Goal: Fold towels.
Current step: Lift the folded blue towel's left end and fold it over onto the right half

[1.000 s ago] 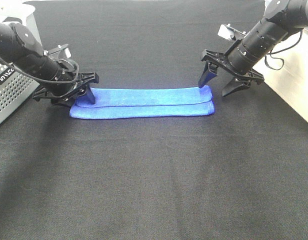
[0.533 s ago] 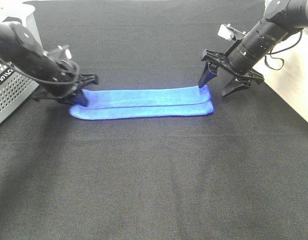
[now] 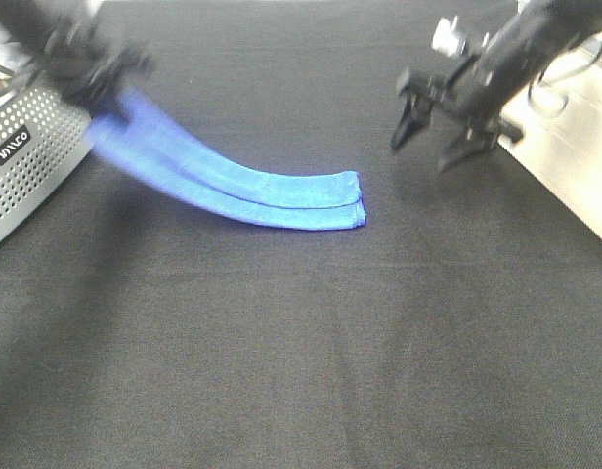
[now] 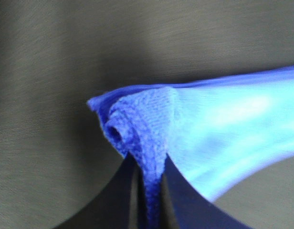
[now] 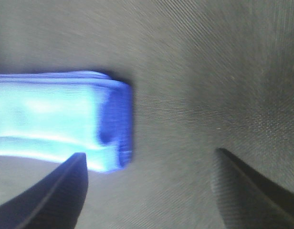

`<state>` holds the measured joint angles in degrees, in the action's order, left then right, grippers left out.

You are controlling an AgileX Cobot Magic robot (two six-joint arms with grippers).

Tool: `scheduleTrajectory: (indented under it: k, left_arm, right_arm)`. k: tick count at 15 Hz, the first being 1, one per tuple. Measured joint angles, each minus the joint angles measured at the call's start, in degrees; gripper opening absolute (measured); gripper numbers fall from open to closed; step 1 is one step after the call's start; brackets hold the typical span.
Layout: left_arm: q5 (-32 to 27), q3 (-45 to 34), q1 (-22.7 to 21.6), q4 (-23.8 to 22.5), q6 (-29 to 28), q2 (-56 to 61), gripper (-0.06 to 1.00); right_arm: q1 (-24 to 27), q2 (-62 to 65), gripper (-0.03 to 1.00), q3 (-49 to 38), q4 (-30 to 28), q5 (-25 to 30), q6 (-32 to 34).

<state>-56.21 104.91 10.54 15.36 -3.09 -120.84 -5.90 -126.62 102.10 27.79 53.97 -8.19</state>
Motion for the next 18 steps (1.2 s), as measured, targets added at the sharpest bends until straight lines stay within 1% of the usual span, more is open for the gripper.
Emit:
scheduleTrajectory:
  k: [2, 5, 6, 7, 10, 11, 12, 13, 14, 15, 16, 17, 18]
  left_arm:
    - [-1.09, 3.15, 5.10, 0.00, -4.53, 0.00, 0.06]
    - [-0.17, 4.58, 12.66, 0.11, -10.20, -1.83, 0.06]
    - [-0.17, 4.58, 12.66, 0.11, -10.20, -1.83, 0.06]
    - [0.86, 5.39, 14.55, 0.17, -12.20, -3.72, 0.06]
    - [7.10, 7.28, 17.82, 0.69, -16.79, -8.71, 0.06]
    - [8.94, 7.51, 18.33, 1.32, -17.76, -9.97, 0.10]
    - [11.23, 7.56, 18.62, 2.75, -19.65, -11.34, 0.17]
    - [12.66, 7.56, 18.68, 4.24, -20.51, -12.09, 0.31]
    - [14.27, 7.56, 18.74, 6.76, -20.68, -12.49, 0.42]
    - [15.58, 7.56, 18.74, 9.28, -20.68, -12.66, 0.49]
    - [16.62, 7.62, 18.74, 11.57, -20.68, -12.61, 0.52]
    - [17.76, 7.62, 18.74, 12.43, -20.68, -12.15, 0.54]
    - [18.45, 7.62, 18.68, 12.15, -20.68, -11.34, 0.54]
  right_arm:
    - [0.00, 2.23, 0.69, 0.00, 0.06, 1.20, 0.40]
    - [0.00, 4.70, 0.69, 0.00, 0.00, 2.86, 1.83]
    - [0.00, 4.70, 0.69, 0.00, 0.00, 2.86, 1.83]
    - [0.00, 5.21, 0.69, 0.00, 0.00, 3.78, 1.83]
    - [0.00, 5.39, 0.69, 0.00, -0.52, 6.42, 1.89]
    - [0.00, 5.39, 0.69, 0.00, -1.20, 7.16, 2.58]
    - [0.00, 5.39, 0.69, 0.00, -2.29, 7.28, 3.50]
    - [0.00, 5.39, 0.69, 0.00, -3.72, 7.28, 5.10]
    - [0.00, 5.44, 0.69, 0.00, -4.07, 7.28, 5.73]
    - [0.00, 5.44, 0.69, 0.00, -4.13, 7.28, 5.96]
    - [0.00, 5.44, 0.69, 0.00, -4.13, 7.28, 5.96]
    - [0.00, 5.44, 0.69, 0.00, -3.90, 7.39, 5.96]
    - [0.00, 5.44, 0.69, 0.00, -3.21, 7.68, 5.84]
